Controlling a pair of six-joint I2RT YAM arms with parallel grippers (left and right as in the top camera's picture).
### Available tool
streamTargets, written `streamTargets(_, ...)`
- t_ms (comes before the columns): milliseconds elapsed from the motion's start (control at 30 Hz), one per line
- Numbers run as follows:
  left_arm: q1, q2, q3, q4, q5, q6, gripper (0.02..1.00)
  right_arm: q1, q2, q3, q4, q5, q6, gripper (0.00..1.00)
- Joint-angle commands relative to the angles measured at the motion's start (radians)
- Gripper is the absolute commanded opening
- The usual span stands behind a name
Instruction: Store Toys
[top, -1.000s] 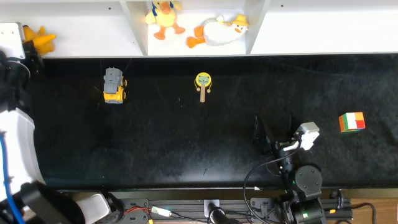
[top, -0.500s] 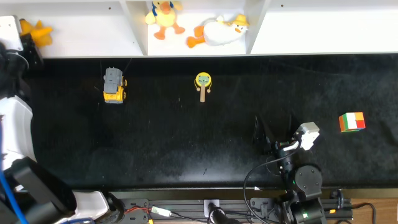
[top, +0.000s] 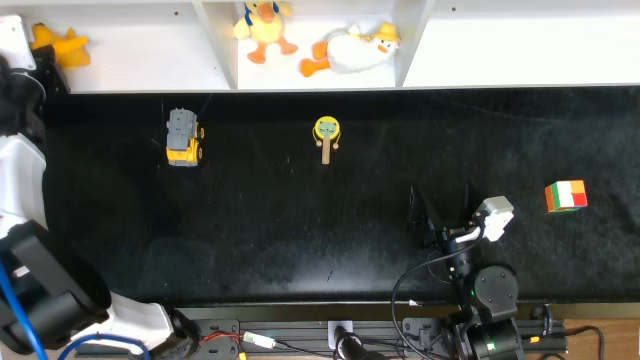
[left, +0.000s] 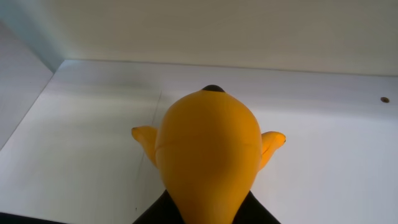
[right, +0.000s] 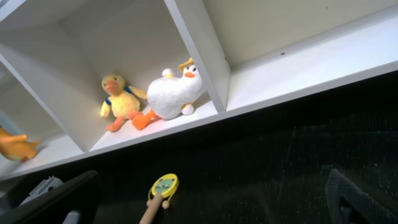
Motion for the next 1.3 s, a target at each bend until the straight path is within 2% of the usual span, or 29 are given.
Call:
streamTargets(33, -0.027, 0.014, 0.039, -0.005, -0.031, -0.003, 0.038, -0.003, -0.010, -0.014, 0.004, 0.010, 0.000, 0.996)
streamTargets(300, -0.069, 0.015, 0.103, -0.139, -0.165, 0.028, 0.036, -0.003, -0.010, -0.014, 0.004, 0.010, 0.000, 0.993)
streamTargets(467, -0.069, 0.015, 0.154, -0.202, -0.166, 0.031, 0.036, -0.003, -0.010, -0.014, 0.004, 0.010, 0.000, 0.996)
streamTargets(1033, -0.069, 0.068, 0.157, -0.220, -0.147, 0.030, 0.049, -0.003, -0.010, -0.014, 0.004, 0.010, 0.000, 0.996)
streamTargets(1167, -0.069, 0.074, 0.156, -0.207, -0.147, 0.031, 0.163, -0.003, -0.010, -0.014, 0.004, 0.010, 0.000, 0.996)
streamTargets(1300, -0.069, 0.077, 0.156, -0.205, -0.147, 0.030, 0.404, -0.003, -0.010, -0.014, 0.004, 0.010, 0.000, 0.993)
